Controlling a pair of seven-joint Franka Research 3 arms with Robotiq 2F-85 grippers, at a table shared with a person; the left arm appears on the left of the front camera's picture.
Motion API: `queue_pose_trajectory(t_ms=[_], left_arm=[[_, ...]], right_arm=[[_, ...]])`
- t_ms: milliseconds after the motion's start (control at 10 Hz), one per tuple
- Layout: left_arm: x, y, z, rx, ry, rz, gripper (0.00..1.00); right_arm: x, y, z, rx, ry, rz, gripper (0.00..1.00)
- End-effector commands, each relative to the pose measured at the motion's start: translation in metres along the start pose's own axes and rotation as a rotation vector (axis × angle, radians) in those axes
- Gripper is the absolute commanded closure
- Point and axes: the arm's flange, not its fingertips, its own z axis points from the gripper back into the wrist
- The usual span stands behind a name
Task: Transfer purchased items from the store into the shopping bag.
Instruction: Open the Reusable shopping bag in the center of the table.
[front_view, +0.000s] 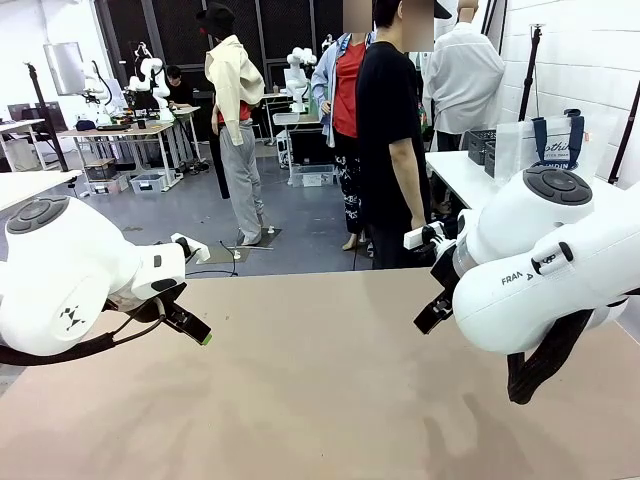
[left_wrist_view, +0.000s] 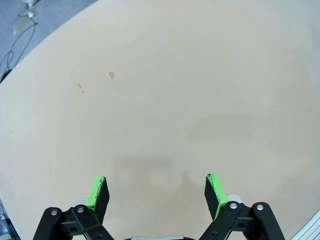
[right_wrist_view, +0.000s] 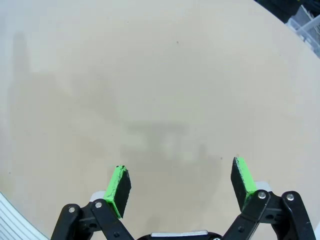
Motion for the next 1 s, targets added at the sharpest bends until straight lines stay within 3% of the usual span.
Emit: queue_pose_trajectory(t_ms=[0,900], left_arm=[[-0.0004,0.0015,0.0001,0.000,0.000,0.004,0.00],[-0.0004,0.0015,0.0001,0.000,0.000,0.004,0.00]], right_arm=[[0.0000,-0.0001,0.0000,0.000,0.000,0.000,0.00],[0.0000,-0.0001,0.0000,0.000,0.000,0.000,0.00]])
